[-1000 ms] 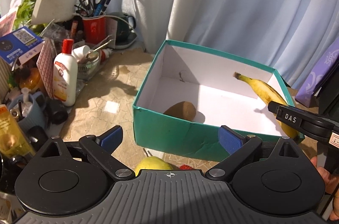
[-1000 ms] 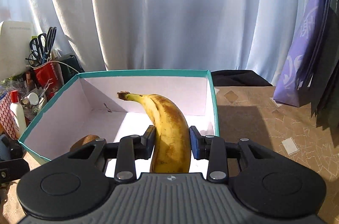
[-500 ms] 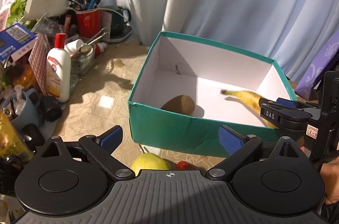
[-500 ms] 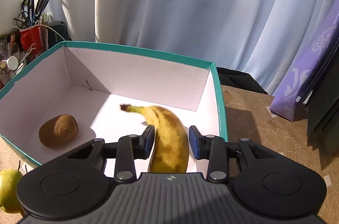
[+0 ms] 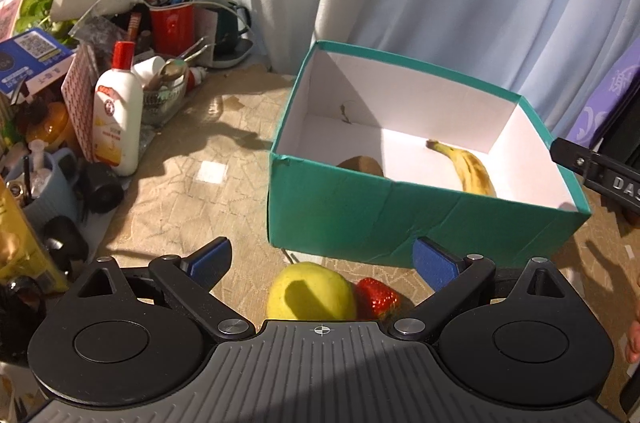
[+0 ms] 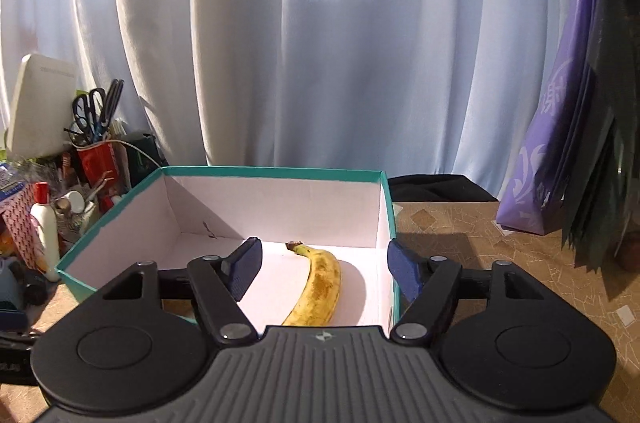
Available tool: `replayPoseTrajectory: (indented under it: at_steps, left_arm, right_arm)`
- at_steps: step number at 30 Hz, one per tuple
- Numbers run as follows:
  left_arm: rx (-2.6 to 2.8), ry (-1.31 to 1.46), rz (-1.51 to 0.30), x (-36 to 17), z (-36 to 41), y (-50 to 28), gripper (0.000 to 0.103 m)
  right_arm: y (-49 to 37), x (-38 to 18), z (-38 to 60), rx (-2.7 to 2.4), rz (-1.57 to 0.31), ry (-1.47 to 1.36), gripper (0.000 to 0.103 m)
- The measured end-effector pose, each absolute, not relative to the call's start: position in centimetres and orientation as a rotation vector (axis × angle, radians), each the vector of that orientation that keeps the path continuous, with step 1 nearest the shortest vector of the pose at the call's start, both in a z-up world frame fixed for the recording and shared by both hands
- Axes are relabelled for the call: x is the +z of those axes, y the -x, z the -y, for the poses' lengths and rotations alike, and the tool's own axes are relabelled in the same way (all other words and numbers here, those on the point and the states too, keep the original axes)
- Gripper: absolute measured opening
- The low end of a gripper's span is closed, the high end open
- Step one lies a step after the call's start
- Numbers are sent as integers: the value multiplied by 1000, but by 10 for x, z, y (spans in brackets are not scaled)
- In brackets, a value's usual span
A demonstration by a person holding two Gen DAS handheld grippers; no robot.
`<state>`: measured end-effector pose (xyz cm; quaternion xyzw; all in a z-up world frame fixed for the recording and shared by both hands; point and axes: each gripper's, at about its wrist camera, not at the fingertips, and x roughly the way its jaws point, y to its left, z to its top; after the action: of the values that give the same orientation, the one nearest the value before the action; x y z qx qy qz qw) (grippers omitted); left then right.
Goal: Organize fruits
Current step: 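Open the left gripper over the box while the right gripper carries the banana into the box, then grasp the yellow-green pear with the left gripper while the right gripper approaches the second kiwi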
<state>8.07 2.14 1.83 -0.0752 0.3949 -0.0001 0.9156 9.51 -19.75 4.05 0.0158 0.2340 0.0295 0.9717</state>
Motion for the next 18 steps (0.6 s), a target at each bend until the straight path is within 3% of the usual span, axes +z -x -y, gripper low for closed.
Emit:
replayPoseTrajectory:
  at_steps: [7,15,18]
  left_arm:
    - [-34,117,-822,-8,-26,-70,100]
    - [-73,89,-812,-25,-20,-75,99]
    - [-52,97,-845,-31,-19,-84,89]
  right_arm:
    - [-27,33,203,57,-479,-65,76]
    - [-5,18,210,18,-562,-104,76]
    - [-5,16,210,15,-575,-105,76]
